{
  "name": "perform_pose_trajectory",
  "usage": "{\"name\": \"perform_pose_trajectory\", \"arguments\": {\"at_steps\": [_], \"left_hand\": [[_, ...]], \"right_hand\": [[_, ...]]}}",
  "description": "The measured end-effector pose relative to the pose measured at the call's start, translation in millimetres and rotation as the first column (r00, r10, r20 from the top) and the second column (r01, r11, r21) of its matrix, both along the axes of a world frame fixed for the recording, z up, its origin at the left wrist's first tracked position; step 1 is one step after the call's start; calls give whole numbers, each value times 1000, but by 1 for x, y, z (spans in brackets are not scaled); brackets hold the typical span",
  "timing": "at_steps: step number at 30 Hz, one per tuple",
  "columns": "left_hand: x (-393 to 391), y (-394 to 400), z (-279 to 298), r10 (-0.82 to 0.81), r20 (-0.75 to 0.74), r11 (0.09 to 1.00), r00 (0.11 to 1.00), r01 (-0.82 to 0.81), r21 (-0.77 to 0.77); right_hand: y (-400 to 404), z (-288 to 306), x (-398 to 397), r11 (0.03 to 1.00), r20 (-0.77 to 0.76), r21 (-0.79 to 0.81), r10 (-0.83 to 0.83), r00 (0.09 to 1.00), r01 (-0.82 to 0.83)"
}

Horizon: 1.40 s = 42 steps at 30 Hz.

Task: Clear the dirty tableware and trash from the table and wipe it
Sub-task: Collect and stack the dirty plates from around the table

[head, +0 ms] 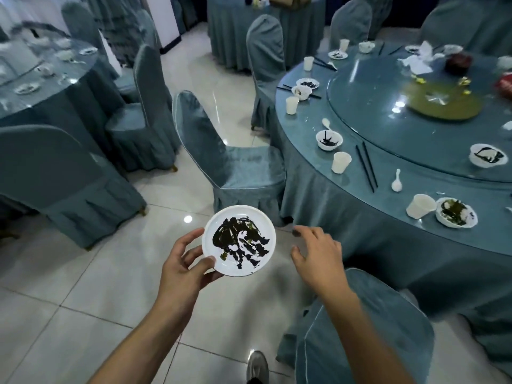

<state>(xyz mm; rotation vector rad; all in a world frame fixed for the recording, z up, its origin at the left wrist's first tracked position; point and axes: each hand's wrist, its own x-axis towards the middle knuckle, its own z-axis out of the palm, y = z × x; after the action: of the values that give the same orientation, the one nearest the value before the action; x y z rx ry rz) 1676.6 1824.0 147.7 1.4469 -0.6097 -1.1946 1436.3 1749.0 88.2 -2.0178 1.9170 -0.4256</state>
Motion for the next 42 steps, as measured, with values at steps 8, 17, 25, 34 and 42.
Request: {"name": "perform_pose_trajectory", "arguments": {"at_steps": [8, 17, 25, 34, 42], "left_hand": [[45, -105, -4, -22, -36, 1000, 999, 23, 12], [166, -253, -1, -41, -59, 999, 997, 39, -30], [289, -383, 11, -57, -37, 997, 998, 55, -56], [377, -512, 9, 2, -45, 999, 999, -4, -51], [418, -679, 16, -127, 9, 991, 992, 128, -41]], "right_hand": [[-94, 6, 47, 1000, 15, -7, -27, 1000, 27], [-233, 21, 160, 997, -3, -56, -52, 999, 51], [-359, 36, 291, 995, 13, -85, -44, 999, 45], [-510, 27, 385, 998, -14, -69, -17, 1000, 16], [-661, 17, 437, 994, 35, -80, -71, 997, 74]]}}
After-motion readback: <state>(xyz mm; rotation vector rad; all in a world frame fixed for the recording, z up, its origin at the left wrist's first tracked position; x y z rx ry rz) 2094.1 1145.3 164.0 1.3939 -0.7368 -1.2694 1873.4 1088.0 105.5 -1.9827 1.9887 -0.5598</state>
